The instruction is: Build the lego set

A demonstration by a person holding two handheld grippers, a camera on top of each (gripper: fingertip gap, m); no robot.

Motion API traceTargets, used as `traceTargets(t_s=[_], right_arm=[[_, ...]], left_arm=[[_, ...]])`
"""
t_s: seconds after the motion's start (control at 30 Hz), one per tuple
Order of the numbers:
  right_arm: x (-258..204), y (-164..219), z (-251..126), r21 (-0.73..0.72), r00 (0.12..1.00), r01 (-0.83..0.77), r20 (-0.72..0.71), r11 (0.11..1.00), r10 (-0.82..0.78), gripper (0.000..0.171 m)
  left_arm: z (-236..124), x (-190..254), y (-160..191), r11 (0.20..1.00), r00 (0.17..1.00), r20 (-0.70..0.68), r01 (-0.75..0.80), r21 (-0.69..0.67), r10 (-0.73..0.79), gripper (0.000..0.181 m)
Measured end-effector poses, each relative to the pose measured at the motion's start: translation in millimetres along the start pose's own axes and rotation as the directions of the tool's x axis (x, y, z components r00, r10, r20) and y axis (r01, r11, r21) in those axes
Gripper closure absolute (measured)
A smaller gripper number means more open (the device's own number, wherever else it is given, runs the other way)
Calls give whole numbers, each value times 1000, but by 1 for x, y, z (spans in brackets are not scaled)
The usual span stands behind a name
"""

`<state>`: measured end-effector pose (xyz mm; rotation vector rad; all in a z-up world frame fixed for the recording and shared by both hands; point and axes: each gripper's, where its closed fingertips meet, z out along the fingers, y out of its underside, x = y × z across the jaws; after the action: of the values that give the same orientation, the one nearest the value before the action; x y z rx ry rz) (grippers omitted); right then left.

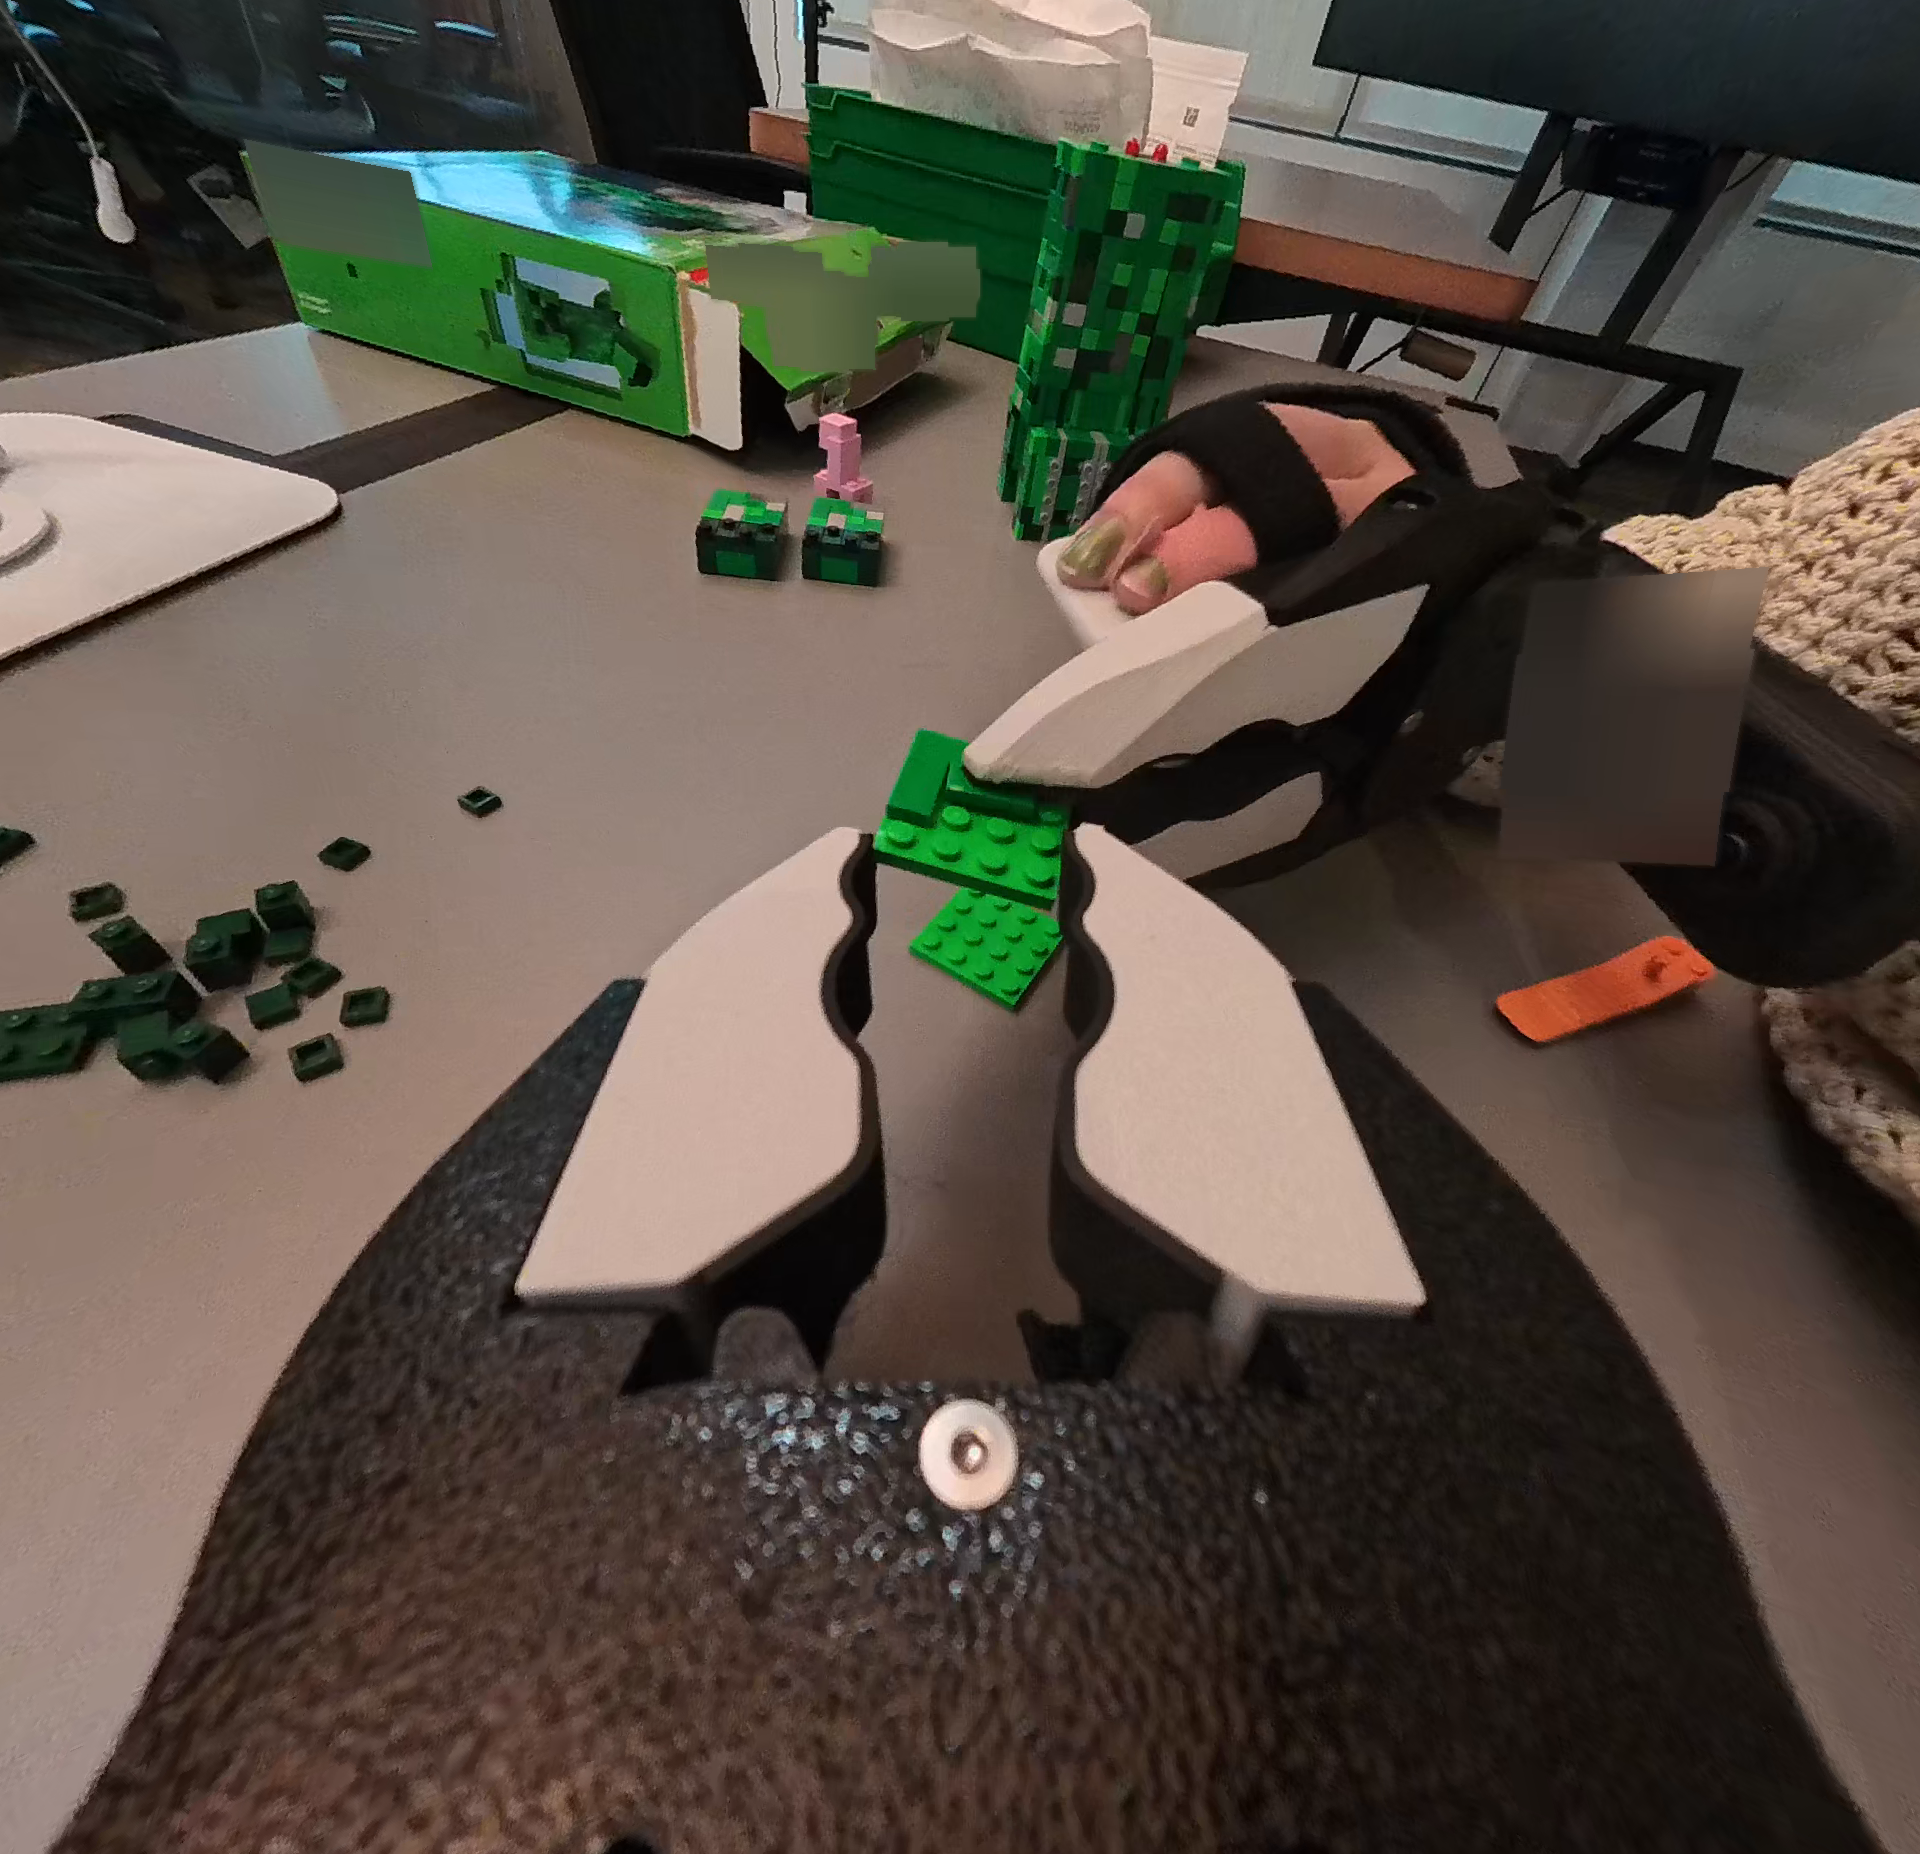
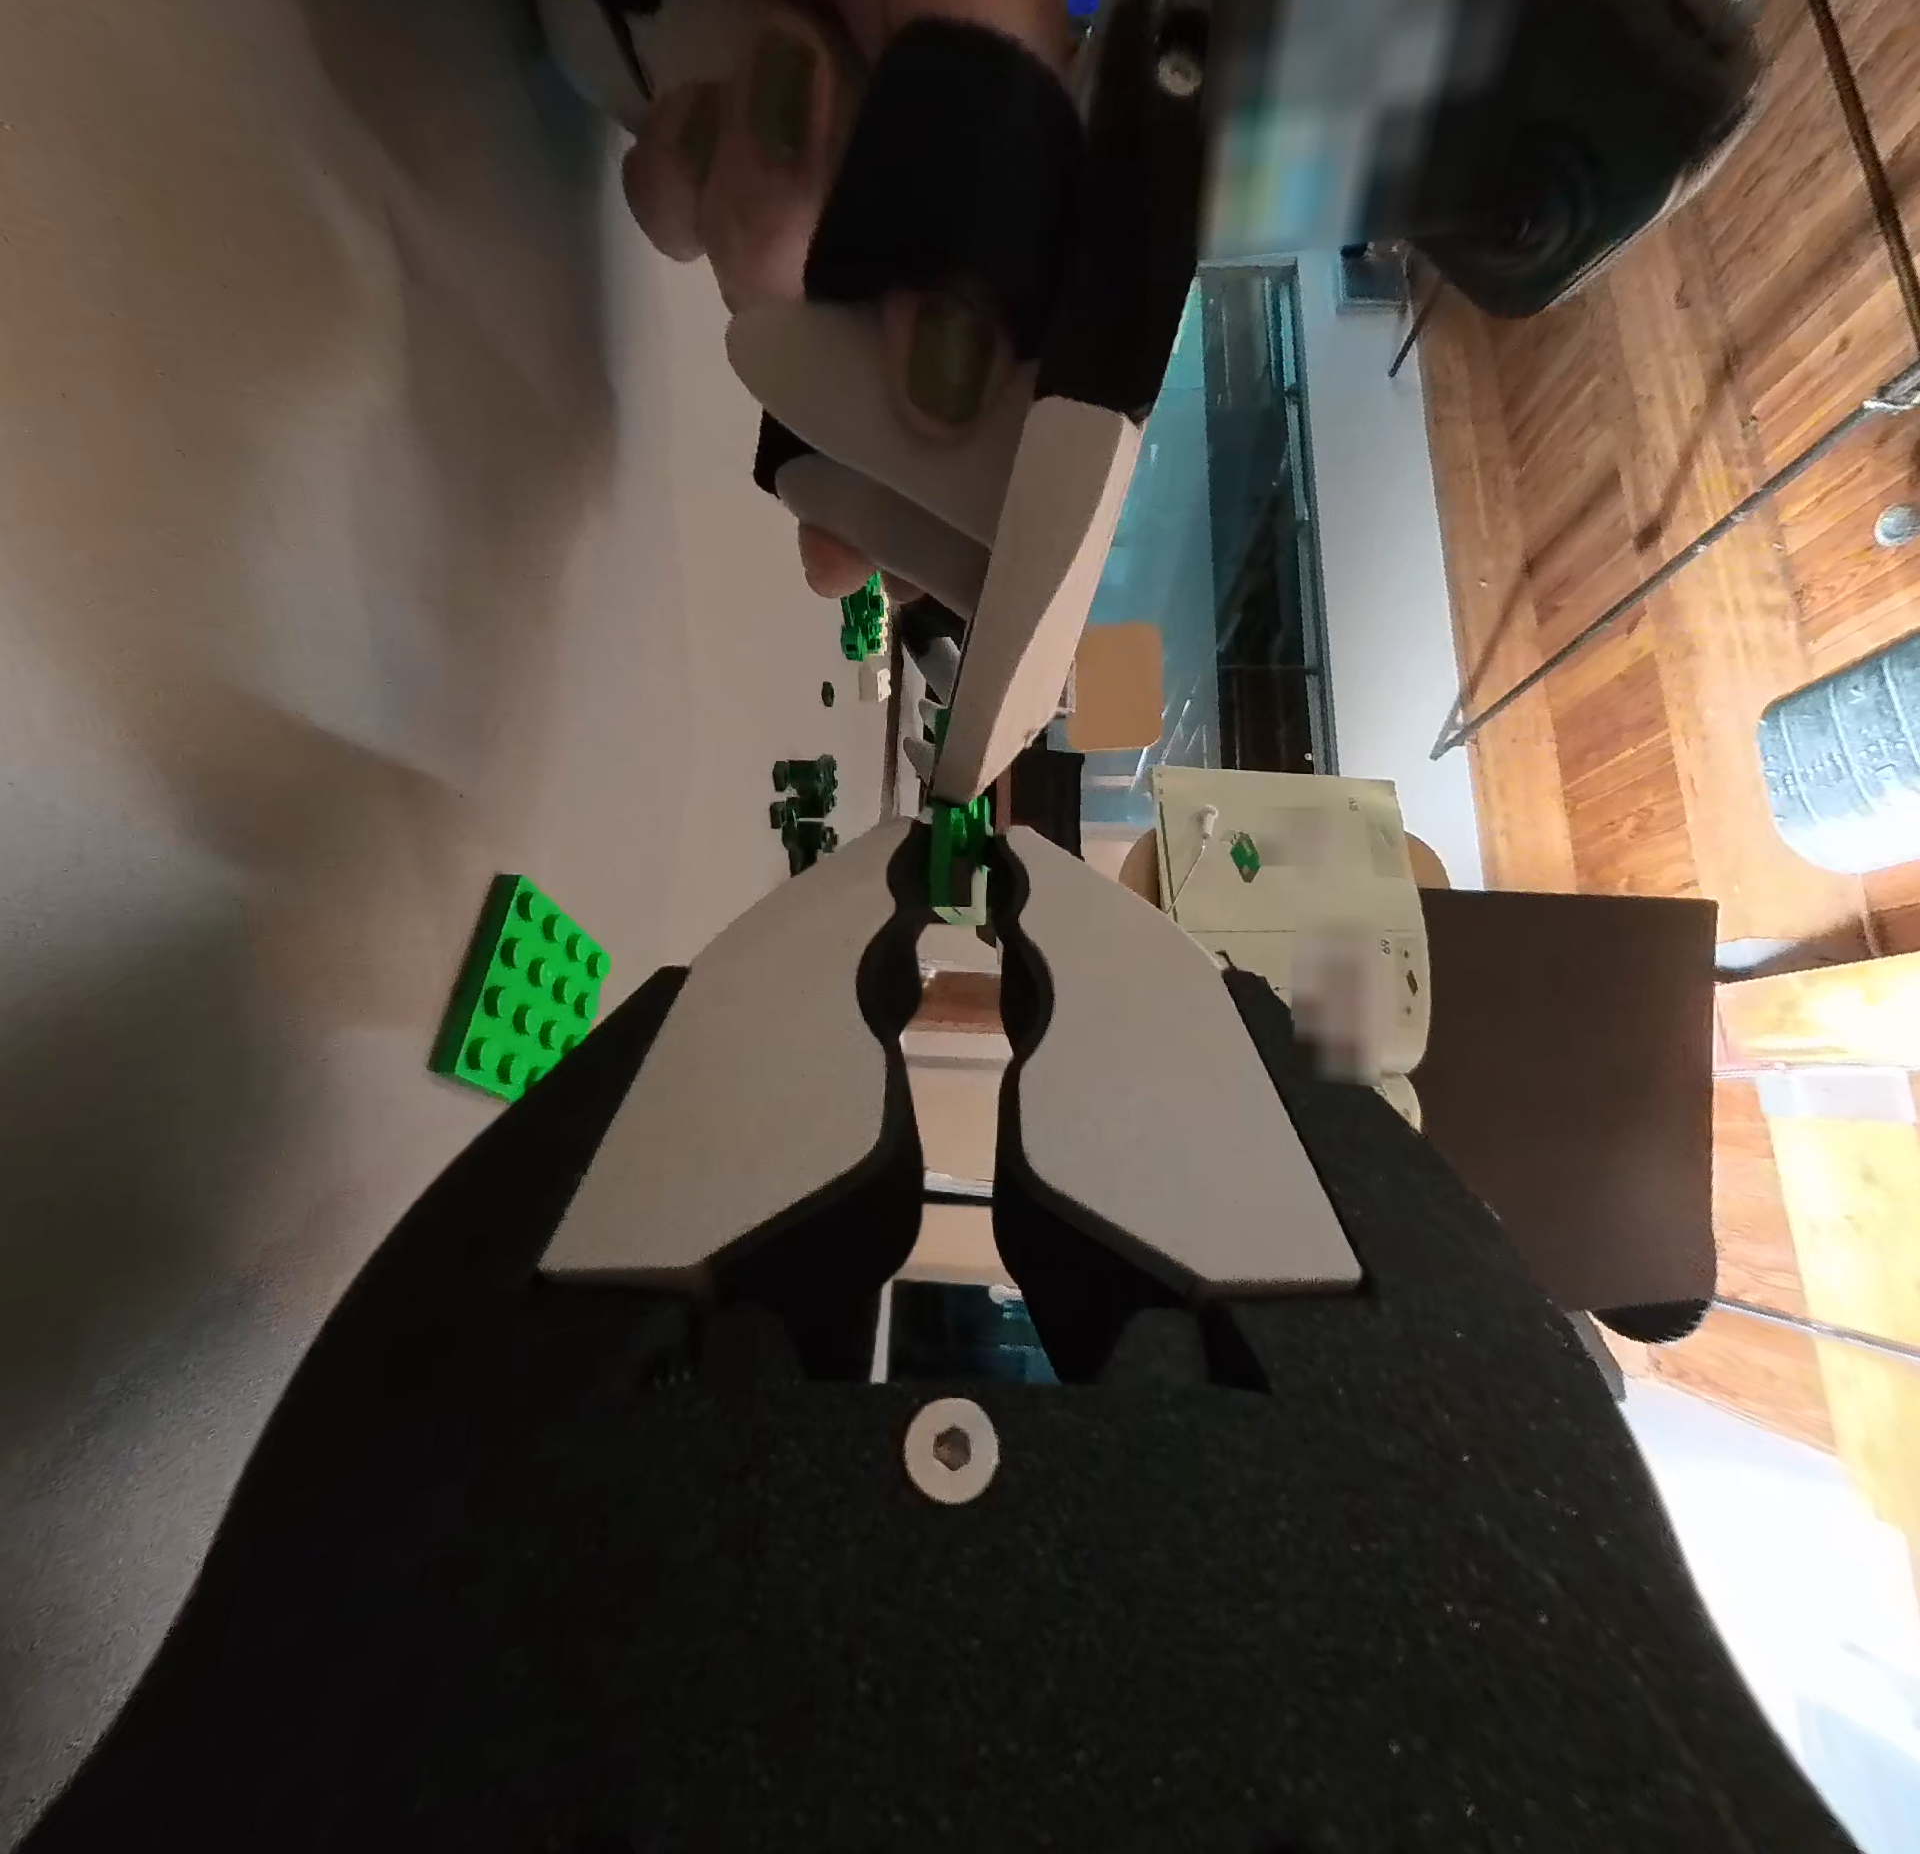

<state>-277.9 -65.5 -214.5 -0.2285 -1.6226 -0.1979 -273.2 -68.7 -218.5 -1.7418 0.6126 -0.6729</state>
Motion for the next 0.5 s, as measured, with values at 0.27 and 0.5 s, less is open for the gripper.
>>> traceTargets(t_s=[0.27, 0.5], right_arm=[[2, 2, 1, -62, 997, 76, -6, 995, -77, 163], [-1, 2, -1, -33, 998, 46, 48, 998, -45, 164]], left_arm=[[0, -1, 0, 1000, 1000, 14, 2, -1, -2, 147], [1, 1, 2, 1000, 1000, -2, 8, -18, -8, 147]])
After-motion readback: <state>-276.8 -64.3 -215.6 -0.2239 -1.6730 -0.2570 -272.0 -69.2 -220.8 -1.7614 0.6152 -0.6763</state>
